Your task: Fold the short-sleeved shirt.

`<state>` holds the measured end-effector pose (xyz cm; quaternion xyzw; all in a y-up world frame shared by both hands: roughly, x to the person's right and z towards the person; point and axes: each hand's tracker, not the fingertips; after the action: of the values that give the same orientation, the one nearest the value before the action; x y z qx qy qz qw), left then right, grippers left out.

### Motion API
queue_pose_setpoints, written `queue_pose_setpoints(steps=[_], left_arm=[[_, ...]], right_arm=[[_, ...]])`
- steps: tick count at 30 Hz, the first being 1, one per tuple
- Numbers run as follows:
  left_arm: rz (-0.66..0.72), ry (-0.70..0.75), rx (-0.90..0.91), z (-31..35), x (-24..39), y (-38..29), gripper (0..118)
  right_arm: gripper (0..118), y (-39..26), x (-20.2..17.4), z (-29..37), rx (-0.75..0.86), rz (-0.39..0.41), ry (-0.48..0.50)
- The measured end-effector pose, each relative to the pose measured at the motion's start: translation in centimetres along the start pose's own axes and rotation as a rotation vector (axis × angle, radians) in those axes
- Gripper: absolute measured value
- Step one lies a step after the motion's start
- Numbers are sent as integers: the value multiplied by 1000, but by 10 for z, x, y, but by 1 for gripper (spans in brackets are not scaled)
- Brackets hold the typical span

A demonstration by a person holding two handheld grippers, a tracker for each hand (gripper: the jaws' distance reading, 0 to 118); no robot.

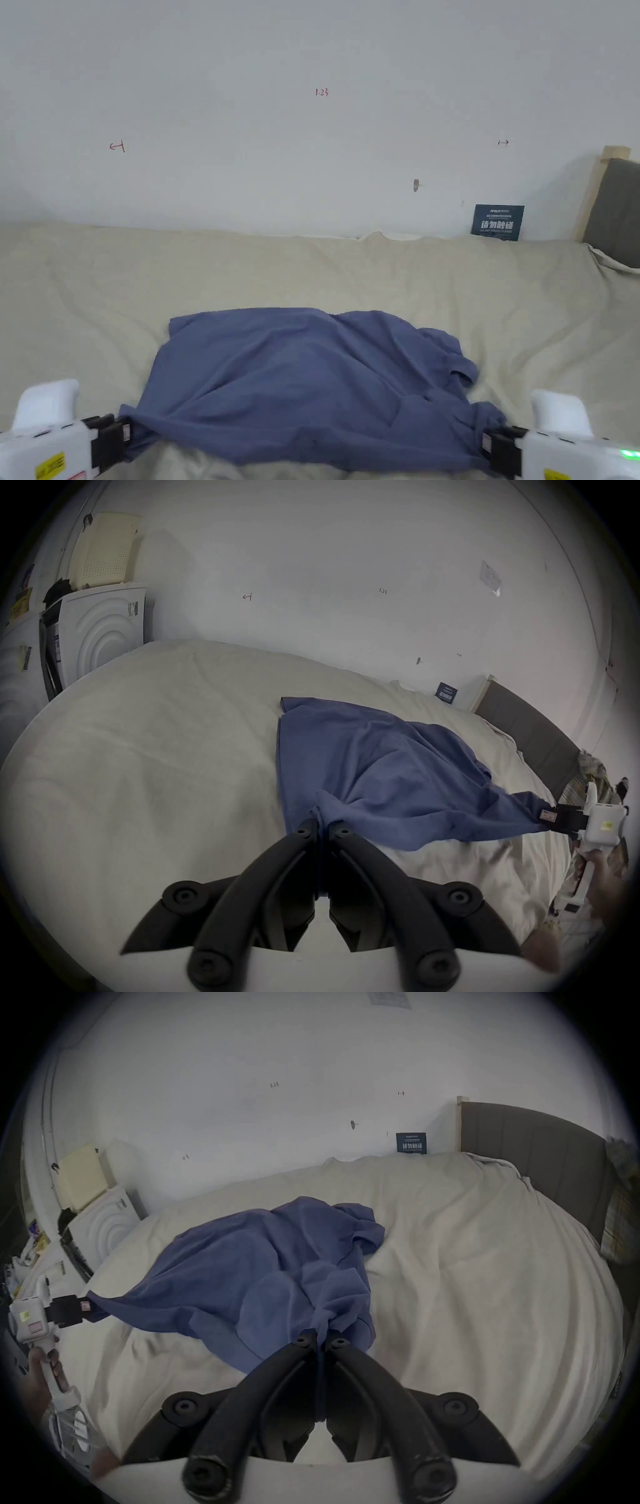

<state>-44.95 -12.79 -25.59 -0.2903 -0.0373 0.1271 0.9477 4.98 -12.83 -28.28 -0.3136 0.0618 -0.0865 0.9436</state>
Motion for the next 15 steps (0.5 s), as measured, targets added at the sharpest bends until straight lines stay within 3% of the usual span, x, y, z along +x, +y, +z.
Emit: queue_pose_setpoints(steps=[7,11,15], left_arm=[[-102,-59,22,98,-9,-13,5],[-136,-91,-81,124,-13,-31,5],[-214,-70,-133,133,-15,-65,5]], right_arm=[[2,-20,21,104,13,-33,67],[2,-36,33,124,-75,-21,74],[2,-57,46,124,-180,-89,77]])
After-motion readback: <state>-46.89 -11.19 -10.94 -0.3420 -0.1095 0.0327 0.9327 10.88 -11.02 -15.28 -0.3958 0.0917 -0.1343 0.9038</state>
